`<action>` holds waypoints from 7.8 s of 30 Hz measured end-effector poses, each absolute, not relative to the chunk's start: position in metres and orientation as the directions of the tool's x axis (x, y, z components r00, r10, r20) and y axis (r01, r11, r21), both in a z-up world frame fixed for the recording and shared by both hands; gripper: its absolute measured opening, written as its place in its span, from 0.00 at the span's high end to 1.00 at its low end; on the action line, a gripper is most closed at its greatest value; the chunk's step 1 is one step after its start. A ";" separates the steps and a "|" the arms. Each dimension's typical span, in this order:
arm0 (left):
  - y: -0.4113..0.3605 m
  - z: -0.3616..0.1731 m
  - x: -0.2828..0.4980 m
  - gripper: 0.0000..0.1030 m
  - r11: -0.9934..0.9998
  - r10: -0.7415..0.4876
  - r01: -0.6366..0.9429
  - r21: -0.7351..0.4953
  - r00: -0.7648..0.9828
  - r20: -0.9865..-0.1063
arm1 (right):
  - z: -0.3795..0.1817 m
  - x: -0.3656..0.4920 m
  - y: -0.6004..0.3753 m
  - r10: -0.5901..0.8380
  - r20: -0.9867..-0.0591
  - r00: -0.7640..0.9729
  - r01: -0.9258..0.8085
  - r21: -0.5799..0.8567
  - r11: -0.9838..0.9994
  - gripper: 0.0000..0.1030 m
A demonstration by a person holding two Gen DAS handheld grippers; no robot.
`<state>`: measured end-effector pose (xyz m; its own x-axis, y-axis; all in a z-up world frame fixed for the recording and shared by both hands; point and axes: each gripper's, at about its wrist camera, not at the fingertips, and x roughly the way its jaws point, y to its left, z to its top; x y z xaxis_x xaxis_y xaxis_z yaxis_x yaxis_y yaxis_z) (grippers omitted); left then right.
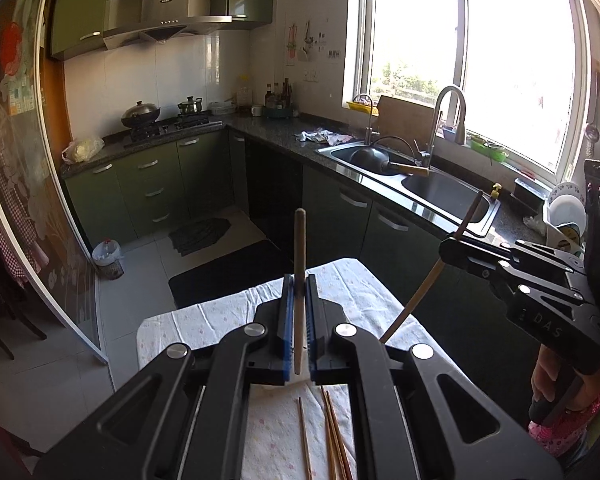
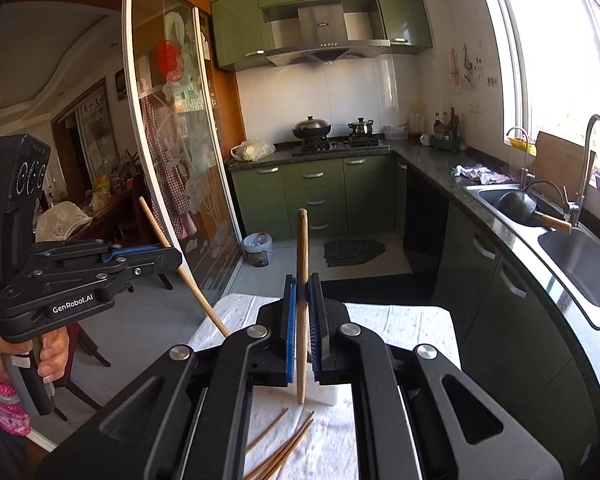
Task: Organize utensils
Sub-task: 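Lower both held chopsticks into the white caddy and open both grippers, then lower the left gripper onto a wooden chopstick while the right grasps another, then lift both chopsticks upright and carry them over the white caddy, then drop both chopsticks into the caddy by opening both grippers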
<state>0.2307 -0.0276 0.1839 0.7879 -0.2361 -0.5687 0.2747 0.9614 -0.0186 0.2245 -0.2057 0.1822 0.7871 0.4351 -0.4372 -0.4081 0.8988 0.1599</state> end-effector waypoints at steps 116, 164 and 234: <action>-0.047 -0.149 0.252 0.68 0.964 -0.109 0.267 -0.021 0.322 -0.941 | -0.160 0.246 -0.120 0.362 -0.870 0.336 -0.298 0.266 0.917 0.84; -0.021 -0.128 0.243 0.95 0.961 -0.178 0.259 -0.092 0.334 -0.926 | -0.122 0.217 -0.158 0.433 -0.800 0.416 -0.324 0.315 0.892 0.93; -0.042 0.020 0.305 0.94 0.979 -0.087 0.190 0.075 0.719 -0.690 | 0.007 0.354 -0.166 0.387 -0.608 0.693 -0.367 0.165 0.916 0.93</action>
